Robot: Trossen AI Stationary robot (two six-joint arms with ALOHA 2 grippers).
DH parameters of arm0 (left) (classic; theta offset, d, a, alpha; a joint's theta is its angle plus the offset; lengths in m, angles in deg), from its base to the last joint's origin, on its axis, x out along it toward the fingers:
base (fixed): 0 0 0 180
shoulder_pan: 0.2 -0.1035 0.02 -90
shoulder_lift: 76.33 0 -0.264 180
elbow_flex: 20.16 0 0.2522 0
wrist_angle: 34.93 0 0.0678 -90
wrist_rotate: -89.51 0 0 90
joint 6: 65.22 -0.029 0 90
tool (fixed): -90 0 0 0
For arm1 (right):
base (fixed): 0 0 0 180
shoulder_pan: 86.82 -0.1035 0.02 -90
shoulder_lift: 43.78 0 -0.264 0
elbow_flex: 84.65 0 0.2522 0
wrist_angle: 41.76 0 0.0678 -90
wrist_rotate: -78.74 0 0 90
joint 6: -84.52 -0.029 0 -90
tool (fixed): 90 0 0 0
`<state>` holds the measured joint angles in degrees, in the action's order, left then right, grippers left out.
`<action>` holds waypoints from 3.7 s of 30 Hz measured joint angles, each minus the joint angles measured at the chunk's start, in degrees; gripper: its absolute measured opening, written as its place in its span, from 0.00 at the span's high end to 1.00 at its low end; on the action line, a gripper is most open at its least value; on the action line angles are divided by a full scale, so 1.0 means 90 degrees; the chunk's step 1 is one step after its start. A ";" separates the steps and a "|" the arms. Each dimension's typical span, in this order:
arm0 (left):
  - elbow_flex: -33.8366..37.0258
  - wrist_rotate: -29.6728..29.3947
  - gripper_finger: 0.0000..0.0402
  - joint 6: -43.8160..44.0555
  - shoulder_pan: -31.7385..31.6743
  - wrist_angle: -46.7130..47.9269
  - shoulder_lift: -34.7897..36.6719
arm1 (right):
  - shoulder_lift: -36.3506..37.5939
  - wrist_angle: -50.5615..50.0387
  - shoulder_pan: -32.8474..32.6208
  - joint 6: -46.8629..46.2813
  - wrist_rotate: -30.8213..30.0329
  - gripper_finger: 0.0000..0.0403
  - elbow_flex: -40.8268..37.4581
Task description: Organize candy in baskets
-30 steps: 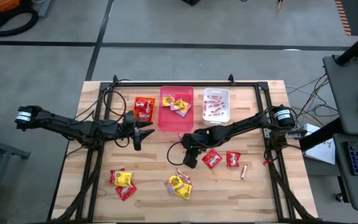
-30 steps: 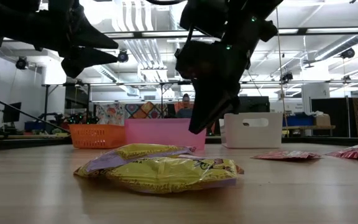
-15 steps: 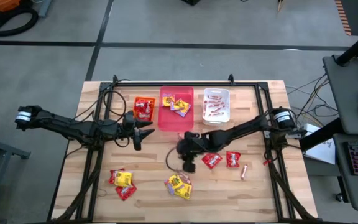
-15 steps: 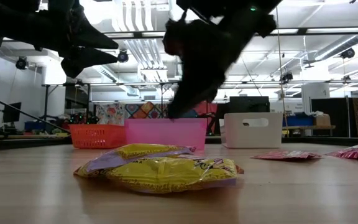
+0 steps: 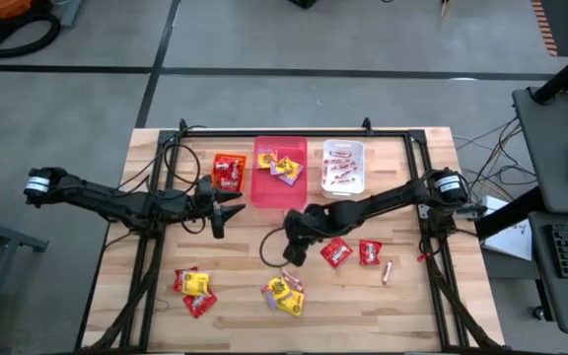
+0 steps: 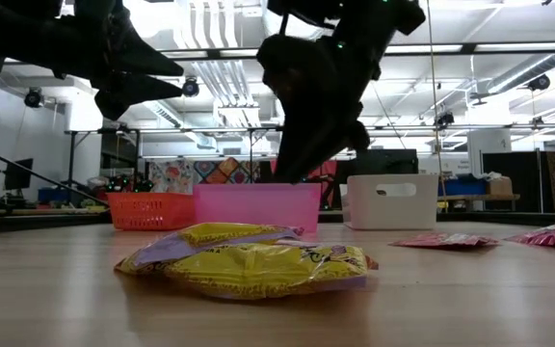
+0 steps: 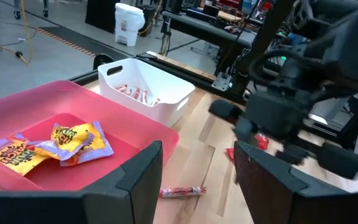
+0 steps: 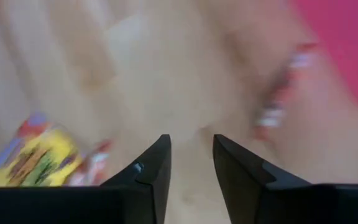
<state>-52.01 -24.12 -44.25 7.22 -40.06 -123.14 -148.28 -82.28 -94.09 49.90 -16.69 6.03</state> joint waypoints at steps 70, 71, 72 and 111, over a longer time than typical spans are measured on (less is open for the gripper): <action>0.0000 -0.0159 0.55 -0.0087 -0.0002 0.0014 0.0000 | 0.1422 -0.1007 0.0348 0.1304 0.0066 0.97 0.0065; 0.0000 -0.0159 0.55 -0.0088 -0.0002 0.0006 0.0000 | 0.1552 -0.1285 0.0405 0.1305 -0.0276 0.97 0.0065; 0.0000 -0.0159 0.55 -0.0087 -0.0002 0.0002 0.0000 | 0.1666 -0.1584 0.0476 0.1302 -0.0619 0.97 0.0065; 0.0000 -0.0159 0.55 0.0089 0.0002 -0.0138 -0.0004 | 0.2112 -0.2368 0.3909 0.5249 -0.0788 0.77 -0.1012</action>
<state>-52.01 -25.54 -43.45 7.25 -41.31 -123.17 -129.27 -103.59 -58.91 97.14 -23.78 -3.08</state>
